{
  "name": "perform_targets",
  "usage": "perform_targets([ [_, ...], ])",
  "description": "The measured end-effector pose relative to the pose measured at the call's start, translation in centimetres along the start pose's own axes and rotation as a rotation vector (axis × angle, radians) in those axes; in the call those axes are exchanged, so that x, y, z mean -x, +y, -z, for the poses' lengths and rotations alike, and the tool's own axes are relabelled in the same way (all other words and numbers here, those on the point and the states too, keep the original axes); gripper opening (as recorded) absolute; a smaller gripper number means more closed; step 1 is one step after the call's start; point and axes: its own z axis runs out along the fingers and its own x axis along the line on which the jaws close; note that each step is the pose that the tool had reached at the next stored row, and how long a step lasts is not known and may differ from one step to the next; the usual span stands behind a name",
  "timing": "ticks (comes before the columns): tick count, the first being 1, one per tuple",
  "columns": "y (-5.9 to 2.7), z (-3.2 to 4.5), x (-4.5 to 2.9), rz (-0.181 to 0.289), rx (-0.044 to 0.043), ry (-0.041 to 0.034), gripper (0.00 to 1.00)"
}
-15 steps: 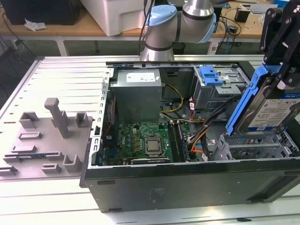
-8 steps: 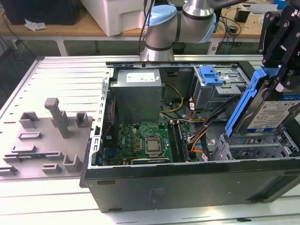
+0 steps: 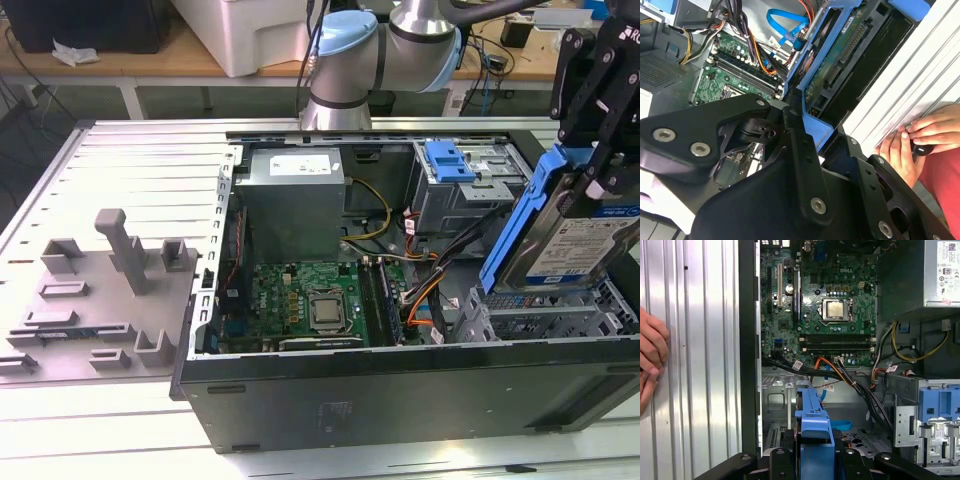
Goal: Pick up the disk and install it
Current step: 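Insert the disk into the insertion slot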
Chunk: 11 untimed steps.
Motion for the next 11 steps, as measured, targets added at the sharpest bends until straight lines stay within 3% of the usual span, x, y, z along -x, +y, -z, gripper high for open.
perform_targets([
  [11, -0.08, -0.23, -0.05, 0.002, 0.0, 0.0, 0.36],
])
